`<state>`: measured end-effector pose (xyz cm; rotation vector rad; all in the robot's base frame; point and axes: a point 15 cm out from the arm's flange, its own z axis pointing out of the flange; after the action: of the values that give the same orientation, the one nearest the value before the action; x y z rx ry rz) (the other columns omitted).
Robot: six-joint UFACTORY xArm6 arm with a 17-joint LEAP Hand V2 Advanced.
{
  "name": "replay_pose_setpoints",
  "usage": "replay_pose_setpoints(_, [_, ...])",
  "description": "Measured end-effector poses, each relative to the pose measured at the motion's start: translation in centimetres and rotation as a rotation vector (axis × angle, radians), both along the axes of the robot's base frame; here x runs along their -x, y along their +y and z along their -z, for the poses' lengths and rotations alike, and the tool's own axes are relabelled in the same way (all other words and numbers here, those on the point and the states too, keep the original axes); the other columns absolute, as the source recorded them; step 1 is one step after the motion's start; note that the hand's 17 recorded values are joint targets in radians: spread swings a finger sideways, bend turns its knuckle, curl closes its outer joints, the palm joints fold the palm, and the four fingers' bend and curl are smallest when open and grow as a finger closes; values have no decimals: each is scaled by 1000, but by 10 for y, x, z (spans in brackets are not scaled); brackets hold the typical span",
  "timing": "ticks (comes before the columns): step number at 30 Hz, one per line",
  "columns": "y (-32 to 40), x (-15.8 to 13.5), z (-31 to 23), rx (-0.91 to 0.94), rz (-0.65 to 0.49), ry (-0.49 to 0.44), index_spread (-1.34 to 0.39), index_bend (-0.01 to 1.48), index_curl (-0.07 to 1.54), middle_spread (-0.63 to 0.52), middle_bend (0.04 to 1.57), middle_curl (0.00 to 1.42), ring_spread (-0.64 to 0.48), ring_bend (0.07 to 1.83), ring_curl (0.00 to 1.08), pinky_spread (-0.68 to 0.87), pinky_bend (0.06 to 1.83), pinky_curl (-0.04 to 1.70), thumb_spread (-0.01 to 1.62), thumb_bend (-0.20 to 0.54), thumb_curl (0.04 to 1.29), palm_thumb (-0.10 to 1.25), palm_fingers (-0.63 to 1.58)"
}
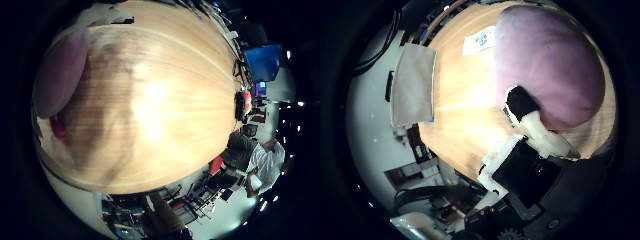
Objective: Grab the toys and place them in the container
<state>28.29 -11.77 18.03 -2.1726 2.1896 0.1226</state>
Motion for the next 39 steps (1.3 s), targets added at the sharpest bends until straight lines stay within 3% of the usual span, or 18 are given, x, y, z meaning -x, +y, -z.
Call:
replay_pose_setpoints(4, [3,-3,0,0,-9,-7,-605,210,361,-357,186,256,-367,740,170,154,703,-12,1017,3,478,640,651])
replay_pose_setpoints(7, [4,-6,-3,1,-13,-15,-600,173,356,-449,276,294,-408,916,237,-226,979,69,1016,18,507,736,1225])
replay_pose_setpoints(8, [5,-8,-4,-4,-8,-23,-599,237,401,-457,394,346,-381,979,280,-282,1070,127,1020,49,529,803,1443])
replay_pose_setpoints(9, [7,-10,-5,-13,-3,-35,-606,316,445,-465,486,387,-370,1027,311,-275,1153,169,1022,58,543,833,1487])
replay_pose_setpoints(10, [9,-14,-7,-27,8,-54,-614,384,475,-472,535,408,-370,1045,322,-264,1192,187,1024,84,558,882,1497])
replay_pose_setpoints(11, [14,-20,-9,-50,21,-79,-623,556,550,-494,674,471,-370,1104,356,-255,1271,225,1021,111,586,947,1452])
replay_pose_setpoints(15, [30,-39,-26,-131,22,-182,-577,865,713,-484,965,620,-357,1254,436,-244,1375,292,998,126,644,1006,1353])
replay_pose_setpoints(19, [44,-36,-41,-171,-10,-155,-510,1035,809,-446,1125,719,-333,1363,501,-236,1439,336,984,122,692,1016,1259])
replay_pose_setpoints(26, [59,-38,-77,-202,-65,-145,-406,1183,899,-375,1269,837,-288,1486,594,-225,1514,401,973,131,781,1032,1145])
replay_pose_setpoints(39, [112,-53,-186,-180,-215,-405,-290,1268,940,-286,1321,954,-242,1528,697,-203,1544,486,966,124,949,1009,1077])
